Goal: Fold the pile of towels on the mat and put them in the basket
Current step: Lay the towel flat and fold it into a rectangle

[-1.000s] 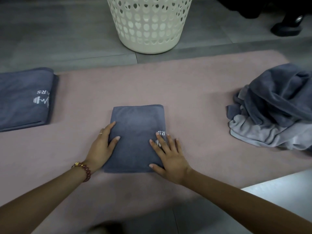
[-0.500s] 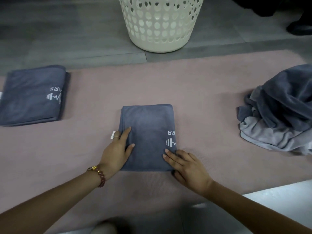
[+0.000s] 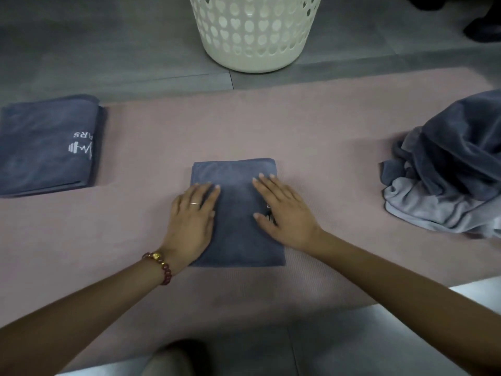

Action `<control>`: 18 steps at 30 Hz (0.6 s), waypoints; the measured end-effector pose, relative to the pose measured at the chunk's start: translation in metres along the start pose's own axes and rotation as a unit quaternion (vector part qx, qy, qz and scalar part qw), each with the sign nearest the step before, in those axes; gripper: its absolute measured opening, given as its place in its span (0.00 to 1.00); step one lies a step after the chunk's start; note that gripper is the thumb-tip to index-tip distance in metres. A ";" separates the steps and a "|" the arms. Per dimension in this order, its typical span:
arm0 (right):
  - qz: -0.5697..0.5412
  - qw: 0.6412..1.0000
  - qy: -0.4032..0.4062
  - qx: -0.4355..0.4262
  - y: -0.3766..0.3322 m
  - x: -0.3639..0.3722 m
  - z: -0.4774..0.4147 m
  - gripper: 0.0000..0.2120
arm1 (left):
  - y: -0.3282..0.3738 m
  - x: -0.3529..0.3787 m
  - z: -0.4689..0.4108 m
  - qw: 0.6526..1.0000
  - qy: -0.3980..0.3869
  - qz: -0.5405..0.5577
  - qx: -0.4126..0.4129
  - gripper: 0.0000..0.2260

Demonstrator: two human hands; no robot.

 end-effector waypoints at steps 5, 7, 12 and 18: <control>0.076 0.992 -0.095 -0.025 0.016 0.030 -0.037 0.38 | 0.003 0.027 -0.008 0.993 -0.115 0.009 0.021 0.26; 0.070 0.992 -0.105 -0.005 0.020 0.034 -0.042 0.39 | -0.006 0.030 -0.011 0.993 -0.118 0.026 -0.010 0.28; -0.022 0.993 -0.065 0.099 0.009 0.028 -0.024 0.36 | -0.013 0.023 -0.007 0.961 -0.107 0.193 -0.167 0.33; -0.261 0.948 -0.016 0.181 -0.008 0.019 0.024 0.27 | -0.012 0.012 0.015 0.912 -0.097 0.327 -0.228 0.42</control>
Point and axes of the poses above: each hand's wrist, its own z-axis away from the middle knuckle, its own x-axis out of the palm, y = z × x, the point moved 2 cm from there along -z, towards the middle knuckle, and after that the axes turned 3 degrees about y, right-handed, at the moved point
